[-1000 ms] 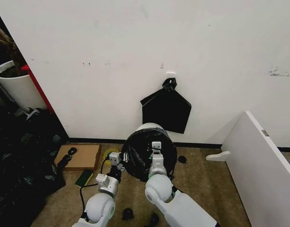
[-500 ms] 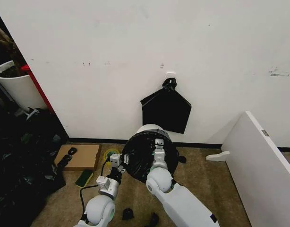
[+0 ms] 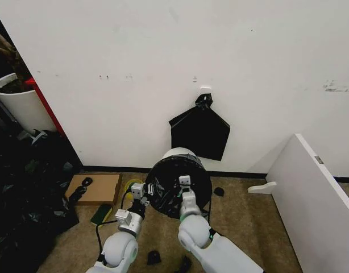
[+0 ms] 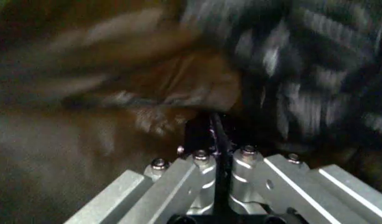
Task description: Place the garbage bag over the trash bin.
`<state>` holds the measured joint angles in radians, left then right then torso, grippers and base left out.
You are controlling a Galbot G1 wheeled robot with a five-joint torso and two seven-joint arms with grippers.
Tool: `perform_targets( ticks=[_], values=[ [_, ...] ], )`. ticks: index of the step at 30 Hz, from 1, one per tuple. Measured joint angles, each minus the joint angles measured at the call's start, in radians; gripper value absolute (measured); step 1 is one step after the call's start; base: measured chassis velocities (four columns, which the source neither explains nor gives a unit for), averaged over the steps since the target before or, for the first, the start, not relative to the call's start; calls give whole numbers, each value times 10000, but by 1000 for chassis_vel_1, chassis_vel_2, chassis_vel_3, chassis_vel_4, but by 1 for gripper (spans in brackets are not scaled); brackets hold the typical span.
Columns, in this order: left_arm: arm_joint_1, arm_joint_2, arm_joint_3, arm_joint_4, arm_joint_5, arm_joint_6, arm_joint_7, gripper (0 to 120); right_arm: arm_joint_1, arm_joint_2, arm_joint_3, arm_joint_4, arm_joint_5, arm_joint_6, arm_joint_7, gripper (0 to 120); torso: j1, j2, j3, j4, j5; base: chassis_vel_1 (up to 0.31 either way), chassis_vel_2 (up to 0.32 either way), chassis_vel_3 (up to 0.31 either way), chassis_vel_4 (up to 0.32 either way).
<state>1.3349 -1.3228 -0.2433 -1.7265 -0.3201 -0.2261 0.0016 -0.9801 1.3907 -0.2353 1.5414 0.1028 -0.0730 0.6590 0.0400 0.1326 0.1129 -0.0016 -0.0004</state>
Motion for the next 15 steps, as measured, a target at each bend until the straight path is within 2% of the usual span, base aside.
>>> perform_targets(
  ticks=[7,15],
  values=[
    [110,0,-17,-134,-177,43,-19,0,151,508,345,-826,-1476,598,608,0,0,0,0,0,-1,0,0,0,0],
    [292,64,-40,-413,-321,132,-11,0,313,496,466,-1396,-2110,132,787,0,0,0,0,0,-1,0,0,0,0]
  ],
)
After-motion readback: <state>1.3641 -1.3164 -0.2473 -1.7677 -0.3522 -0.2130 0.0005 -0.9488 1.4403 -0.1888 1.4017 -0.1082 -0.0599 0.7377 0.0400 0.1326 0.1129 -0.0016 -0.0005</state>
